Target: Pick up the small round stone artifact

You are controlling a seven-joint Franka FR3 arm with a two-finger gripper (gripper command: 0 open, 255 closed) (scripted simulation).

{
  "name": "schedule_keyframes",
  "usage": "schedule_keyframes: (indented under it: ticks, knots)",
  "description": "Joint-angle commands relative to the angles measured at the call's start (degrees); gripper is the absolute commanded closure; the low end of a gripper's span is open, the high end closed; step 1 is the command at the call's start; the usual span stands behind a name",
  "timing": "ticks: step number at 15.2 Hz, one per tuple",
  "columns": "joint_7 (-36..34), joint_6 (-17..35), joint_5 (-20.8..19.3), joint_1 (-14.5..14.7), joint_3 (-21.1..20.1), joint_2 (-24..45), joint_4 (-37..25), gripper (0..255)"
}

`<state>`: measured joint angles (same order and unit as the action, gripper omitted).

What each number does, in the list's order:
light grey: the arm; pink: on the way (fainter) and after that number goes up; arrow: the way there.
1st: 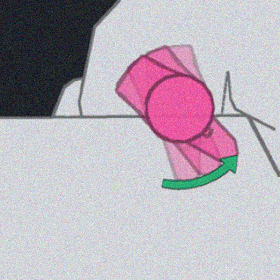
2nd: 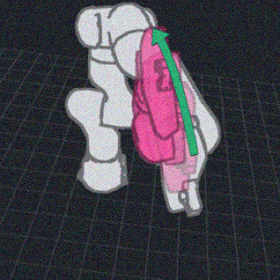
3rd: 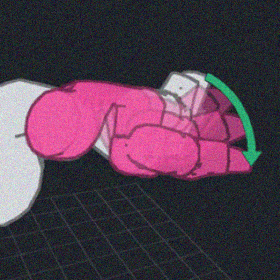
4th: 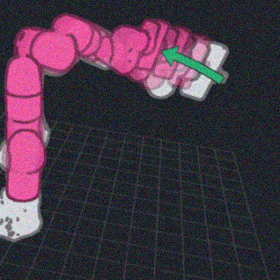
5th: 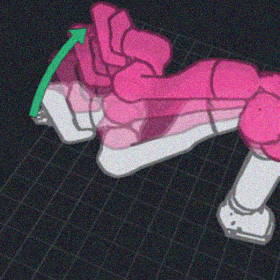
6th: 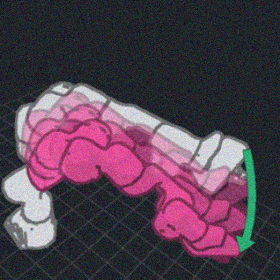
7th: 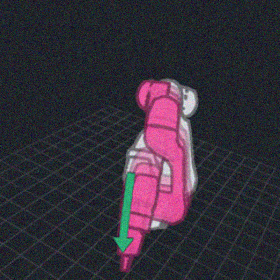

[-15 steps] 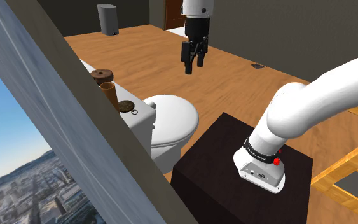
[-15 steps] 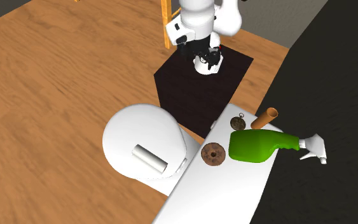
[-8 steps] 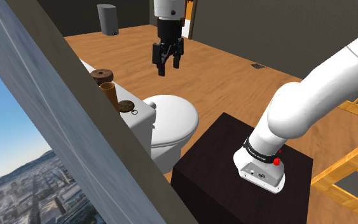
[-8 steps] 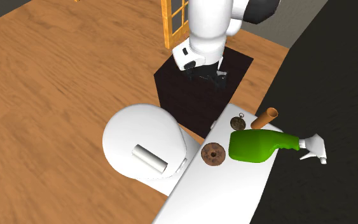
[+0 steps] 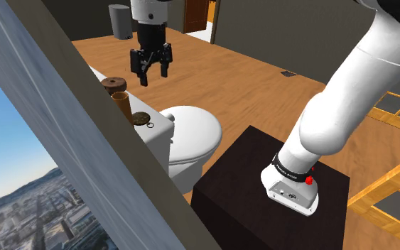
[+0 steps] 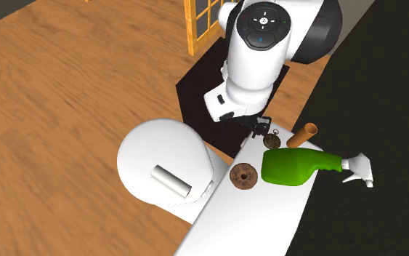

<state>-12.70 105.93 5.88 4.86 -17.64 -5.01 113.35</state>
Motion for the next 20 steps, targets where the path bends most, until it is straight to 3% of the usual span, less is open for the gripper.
schedule_keyframes:
  ticks: [1,8,17,18,20]
  knots:
    - [-1.9,0.8,-1.3,0.6,-1.0,3.8,-3.7,0]
    - [-7.9,1.0,-7.3,3.9,-2.8,17.9,-19.6,0]
    - [-7.9,6.5,-7.6,4.0,-2.6,18.8,-14.9,0]
    - [-7.9,6.5,-7.6,3.9,-2.6,18.8,-14.9,255]
    - [-7.8,6.7,-7.5,3.9,-2.5,18.5,-14.4,255]
